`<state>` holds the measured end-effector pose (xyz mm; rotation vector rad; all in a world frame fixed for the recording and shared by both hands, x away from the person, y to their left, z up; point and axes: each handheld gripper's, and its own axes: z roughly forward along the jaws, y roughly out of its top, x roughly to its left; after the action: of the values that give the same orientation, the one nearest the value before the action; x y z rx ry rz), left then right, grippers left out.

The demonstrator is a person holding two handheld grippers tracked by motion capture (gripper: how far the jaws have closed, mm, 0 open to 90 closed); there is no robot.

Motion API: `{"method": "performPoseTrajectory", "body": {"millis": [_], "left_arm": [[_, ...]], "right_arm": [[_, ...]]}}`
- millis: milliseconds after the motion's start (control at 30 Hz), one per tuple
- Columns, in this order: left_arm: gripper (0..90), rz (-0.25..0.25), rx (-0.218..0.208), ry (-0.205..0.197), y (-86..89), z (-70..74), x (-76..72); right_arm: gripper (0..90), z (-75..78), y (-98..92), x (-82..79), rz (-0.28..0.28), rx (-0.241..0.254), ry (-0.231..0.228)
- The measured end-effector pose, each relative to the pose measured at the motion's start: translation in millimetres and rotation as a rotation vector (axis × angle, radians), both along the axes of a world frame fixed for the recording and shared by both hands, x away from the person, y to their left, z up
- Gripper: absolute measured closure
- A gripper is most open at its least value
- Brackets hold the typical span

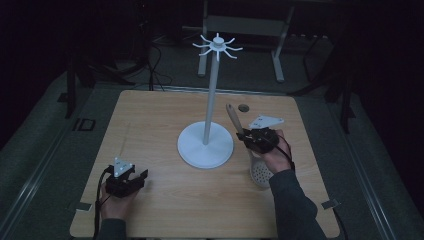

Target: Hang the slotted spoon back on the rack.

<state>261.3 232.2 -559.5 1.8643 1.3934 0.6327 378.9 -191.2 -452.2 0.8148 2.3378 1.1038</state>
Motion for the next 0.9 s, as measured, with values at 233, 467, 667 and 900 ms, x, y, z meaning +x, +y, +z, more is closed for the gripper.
{"method": "performPoseTrajectory", "body": {"millis": [233,467,667,900], "left_arm": [[45.4,0.001,0.0,-0.001,-0.6,0.1,-0.3],[45.5,-0.001,0.003,-0.003,-1.4,0.6,-0.3],[45.5,-0.002,0.002,-0.006,-1.9,1.1,-0.1],[45.5,-0.002,0.002,-0.009,-2.4,1.6,0.5]], "right_arm": [[74.6,7.1,0.3,-1.4,-0.006,0.022,-0.019],[74.6,14.9,1.4,-2.6,-0.012,0.042,-0.04],[74.7,20.3,3.3,-3.6,-0.019,0.061,-0.057],[74.7,23.8,8.6,-5.9,-0.011,0.074,-0.076]]}}
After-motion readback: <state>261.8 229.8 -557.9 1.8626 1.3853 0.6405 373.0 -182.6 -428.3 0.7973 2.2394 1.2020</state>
